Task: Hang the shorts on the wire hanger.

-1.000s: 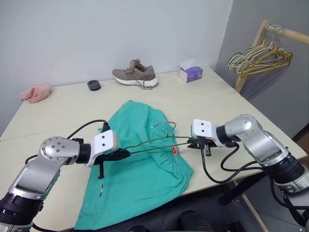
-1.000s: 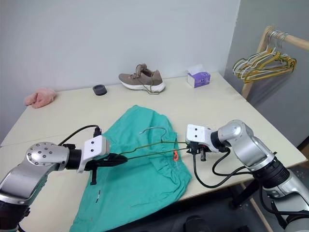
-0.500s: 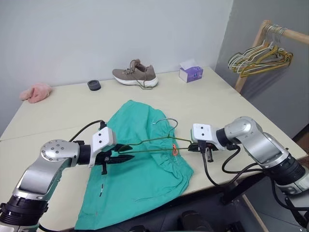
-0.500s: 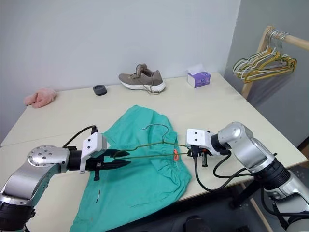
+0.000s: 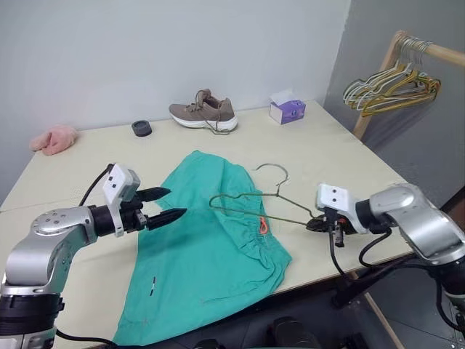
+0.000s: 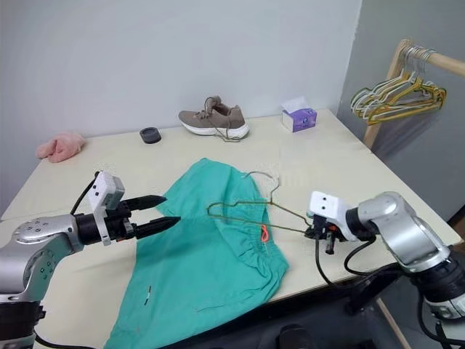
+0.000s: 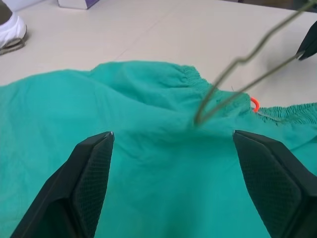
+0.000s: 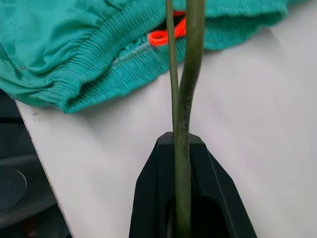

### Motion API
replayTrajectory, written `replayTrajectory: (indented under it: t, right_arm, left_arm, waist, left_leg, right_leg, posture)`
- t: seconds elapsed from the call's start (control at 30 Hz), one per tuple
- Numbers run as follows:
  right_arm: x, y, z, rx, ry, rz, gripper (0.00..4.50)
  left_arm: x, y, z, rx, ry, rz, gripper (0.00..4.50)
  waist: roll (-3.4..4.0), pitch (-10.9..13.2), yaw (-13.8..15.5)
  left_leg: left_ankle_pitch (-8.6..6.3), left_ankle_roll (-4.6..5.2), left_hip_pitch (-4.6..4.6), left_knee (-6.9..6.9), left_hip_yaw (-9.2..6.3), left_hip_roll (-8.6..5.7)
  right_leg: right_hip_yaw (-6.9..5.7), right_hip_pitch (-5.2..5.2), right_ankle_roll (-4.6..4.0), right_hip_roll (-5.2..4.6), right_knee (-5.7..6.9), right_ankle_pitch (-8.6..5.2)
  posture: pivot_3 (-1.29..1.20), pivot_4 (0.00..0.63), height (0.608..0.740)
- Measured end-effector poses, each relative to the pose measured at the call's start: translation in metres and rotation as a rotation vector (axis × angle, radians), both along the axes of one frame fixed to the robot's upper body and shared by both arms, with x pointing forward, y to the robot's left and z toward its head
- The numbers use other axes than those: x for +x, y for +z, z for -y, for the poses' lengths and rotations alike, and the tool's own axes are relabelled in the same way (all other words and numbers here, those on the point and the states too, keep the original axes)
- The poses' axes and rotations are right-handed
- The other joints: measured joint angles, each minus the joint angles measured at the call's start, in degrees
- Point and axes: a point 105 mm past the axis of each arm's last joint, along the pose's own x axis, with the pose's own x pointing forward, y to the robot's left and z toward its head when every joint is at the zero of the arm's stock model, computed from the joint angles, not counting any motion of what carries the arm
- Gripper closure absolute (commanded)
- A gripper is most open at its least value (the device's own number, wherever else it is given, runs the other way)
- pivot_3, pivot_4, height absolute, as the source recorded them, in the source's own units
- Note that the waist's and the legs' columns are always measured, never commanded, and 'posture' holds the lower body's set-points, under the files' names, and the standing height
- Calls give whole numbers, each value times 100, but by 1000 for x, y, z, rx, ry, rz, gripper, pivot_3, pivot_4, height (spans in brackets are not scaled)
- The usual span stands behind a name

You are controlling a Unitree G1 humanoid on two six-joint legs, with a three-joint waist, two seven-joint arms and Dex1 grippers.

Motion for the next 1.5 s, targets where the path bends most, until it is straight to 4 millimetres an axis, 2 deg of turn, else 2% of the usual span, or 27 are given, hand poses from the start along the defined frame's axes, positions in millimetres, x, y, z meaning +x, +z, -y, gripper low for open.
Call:
replayTrajectory:
  t: [0.13, 0.2, 0.3, 0.43, 0.57, 0.73, 1.03, 1.2, 1.3, 1.4, 1.5]
  right_arm:
    - [-11, -4, 25, 26, -133, -68, 4500]
    - [-17, -10, 40, 26, -212, -109, 4500]
    - [-26, -20, 55, 33, -301, -152, 4500]
    - [-34, -30, 66, 17, -366, -184, 4500]
    - [-34, -33, 69, 10, -397, -191, 4500]
    - [-35, -39, 64, 20, -398, -224, 4500]
    - [-29, -29, 41, 45, -306, -212, 4500]
    - [-24, -19, 28, 58, -244, -185, 4500]
    - [-25, -24, 22, 54, -224, -207, 4500]
    - [-26, -31, 23, 50, -231, -237, 4500]
    - [-24, -28, 26, 79, -264, -260, 4500]
  left_arm:
    - [-5, -13, -8, 31, 24, -34, 458]
    - [-8, -19, -11, 46, 30, -55, 98]
    - [-9, -22, -12, 48, 21, -61, 17]
    - [-9, -22, -12, 53, 21, -57, 17]
    - [-8, -20, -10, 57, 8, -45, 17]
    - [-10, -21, -8, 61, -19, -58, 17]
    - [-12, -21, -12, 89, -30, -62, 17]
    - [-14, -33, -28, 109, 12, -103, 17]
    - [-14, -38, -34, 118, 24, -108, 17]
    - [-19, -44, -36, 123, 27, -126, 17]
    - [-22, -46, -36, 121, 25, -134, 17]
  waist:
    - [-1, 0, -1]
    - [0, 0, -2]
    - [-1, 0, -3]
    - [0, 0, -29]
    - [0, 0, -111]
    - [0, 0, -159]
    - [1, 1, -146]
    - [1, 3, -141]
    - [0, 2, -133]
    - [1, 3, -122]
    - [1, 3, -118]
  left_leg:
    - [0, 0, 0, 0, 0, 0]
    - [-1, 0, 0, 0, 3, 0]
    - [-1, 0, 1, 1, 6, 0]
    - [-1, 0, 3, 1, 8, 0]
    - [-1, 0, 3, 2, 9, 0]
    - [-1, 1, 2, 1, 9, 1]
    - [-2, 1, 1, 0, 7, 0]
    - [-2, 1, 0, -1, 3, 1]
    - [-2, 2, 0, -1, 4, 0]
    - [-5, 6, -2, -1, 5, -1]
    - [-6, 7, -3, -1, 5, -1]
  right_leg:
    - [0, 1, 0, 0, 0, 0]
    - [1, 1, 0, 0, 0, 0]
    - [2, 2, 0, 0, 2, 0]
    - [1, 4, 3, 0, 4, 1]
    - [3, 4, 6, 0, 3, 3]
    - [3, 3, 6, 0, 2, 3]
    - [2, 1, 6, 0, 1, 3]
    - [-1, 1, 6, 0, 1, 3]
    - [0, 1, 6, -1, -2, 3]
    - [2, 0, 6, -4, -4, 3]
    - [1, -1, 6, -5, -4, 3]
  posture:
    - [-294, 0, 740]
    - [-298, 0, 740]
    - [-304, 0, 740]
    - [-306, 0, 740]
    - [-304, 0, 740]
    - [-298, 0, 740]
    - [-282, 0, 740]
    - [-279, 0, 740]
    - [-272, 0, 740]
    - [-267, 0, 740]
    - [-266, 0, 740]
